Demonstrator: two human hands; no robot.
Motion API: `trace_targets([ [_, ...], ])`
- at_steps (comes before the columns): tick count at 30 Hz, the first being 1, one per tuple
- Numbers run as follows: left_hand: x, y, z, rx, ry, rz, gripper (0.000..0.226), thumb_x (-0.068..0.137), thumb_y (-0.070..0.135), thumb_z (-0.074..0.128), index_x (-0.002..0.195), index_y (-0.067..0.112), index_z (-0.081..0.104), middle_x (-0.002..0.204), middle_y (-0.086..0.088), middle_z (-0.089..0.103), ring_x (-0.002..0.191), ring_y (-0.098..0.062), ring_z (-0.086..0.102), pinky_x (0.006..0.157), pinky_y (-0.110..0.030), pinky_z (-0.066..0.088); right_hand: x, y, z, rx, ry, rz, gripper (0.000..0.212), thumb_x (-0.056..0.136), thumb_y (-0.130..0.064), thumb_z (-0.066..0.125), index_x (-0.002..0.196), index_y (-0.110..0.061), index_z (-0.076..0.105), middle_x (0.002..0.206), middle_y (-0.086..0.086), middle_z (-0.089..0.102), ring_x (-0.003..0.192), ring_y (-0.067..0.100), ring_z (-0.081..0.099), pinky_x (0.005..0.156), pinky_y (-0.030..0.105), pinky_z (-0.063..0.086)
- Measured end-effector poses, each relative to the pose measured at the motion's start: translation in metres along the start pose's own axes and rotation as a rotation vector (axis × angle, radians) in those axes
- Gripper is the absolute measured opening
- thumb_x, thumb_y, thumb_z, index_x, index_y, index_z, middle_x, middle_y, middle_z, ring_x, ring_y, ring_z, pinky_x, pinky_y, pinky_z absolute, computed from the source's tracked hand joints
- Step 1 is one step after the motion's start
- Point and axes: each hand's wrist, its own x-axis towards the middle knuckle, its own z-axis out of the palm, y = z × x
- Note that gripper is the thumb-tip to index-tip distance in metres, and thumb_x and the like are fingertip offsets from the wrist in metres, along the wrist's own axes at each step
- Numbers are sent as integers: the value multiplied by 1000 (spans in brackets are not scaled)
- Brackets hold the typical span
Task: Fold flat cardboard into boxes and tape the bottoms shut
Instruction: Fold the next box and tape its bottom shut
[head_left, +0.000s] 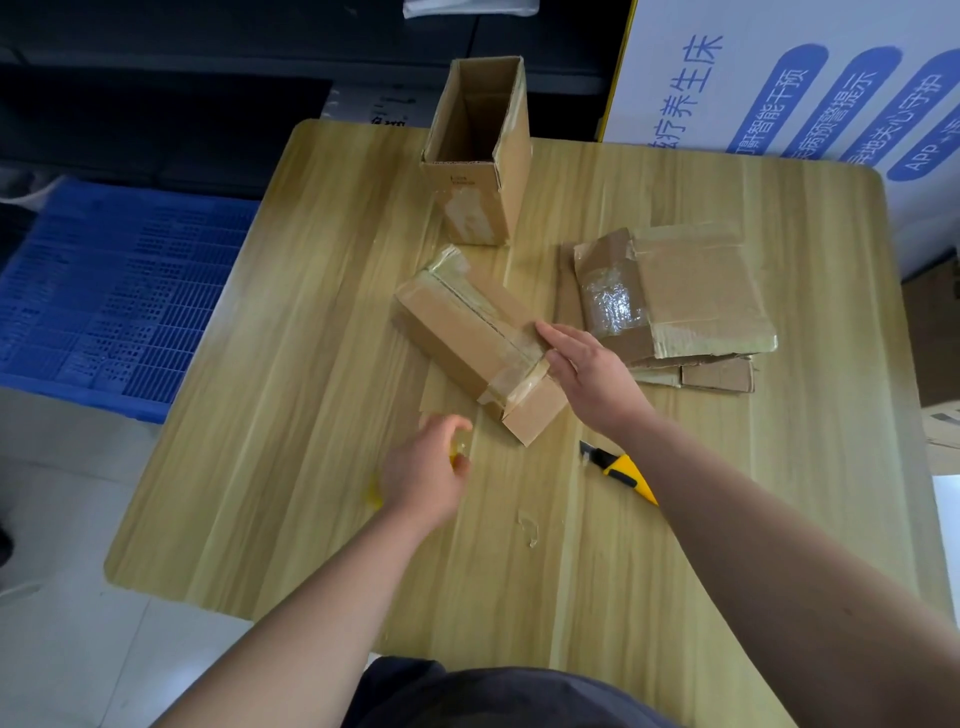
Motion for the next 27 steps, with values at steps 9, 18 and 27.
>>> trace_targets([
  [9,3,-5,8,83,-18,86,30,88,35,61,116,24,57,122,0,52,96,-25,62,81,-33,48,-5,-1,1,28,21,-67,39,102,-15,44,140,-14,48,137,5,54,126,21,48,103,20,30],
  [18,23,20,-12,-416,114,-30,32,80,48,71,78,20,57,79,4,64,72,-13,61,64,-31,49,-13,1,-1,71,18,-54,36,100,-20,49,135,-16,56,127,1,60,117,14,54,94,13,34],
  [27,29,10,-16,-269,69,41,36,74,44,78,75,15,56,66,5,59,64,-16,56,60,-32,44,-14,11,-4,68,-36,-55,40,88,-15,68,126,-24,64,118,-7,65,104,0,58,90,1,34],
])
